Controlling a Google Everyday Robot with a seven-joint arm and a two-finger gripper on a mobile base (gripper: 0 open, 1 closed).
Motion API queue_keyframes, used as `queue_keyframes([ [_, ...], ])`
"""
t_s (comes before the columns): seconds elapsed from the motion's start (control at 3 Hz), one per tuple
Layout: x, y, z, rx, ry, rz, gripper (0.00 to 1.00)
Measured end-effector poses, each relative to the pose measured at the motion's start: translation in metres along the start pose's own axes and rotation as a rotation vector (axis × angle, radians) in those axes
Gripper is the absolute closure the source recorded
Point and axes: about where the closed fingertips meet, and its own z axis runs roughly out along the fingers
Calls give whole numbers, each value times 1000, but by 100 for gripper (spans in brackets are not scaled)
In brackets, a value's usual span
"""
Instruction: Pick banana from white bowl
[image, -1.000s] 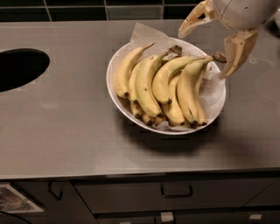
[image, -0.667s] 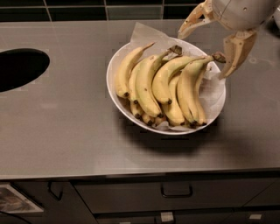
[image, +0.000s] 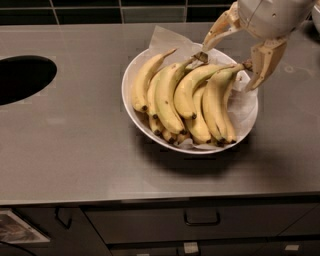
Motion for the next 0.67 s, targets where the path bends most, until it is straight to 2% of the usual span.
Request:
queue_keyframes([
  [0.67, 6, 2, 13, -26, -26, 3, 38],
])
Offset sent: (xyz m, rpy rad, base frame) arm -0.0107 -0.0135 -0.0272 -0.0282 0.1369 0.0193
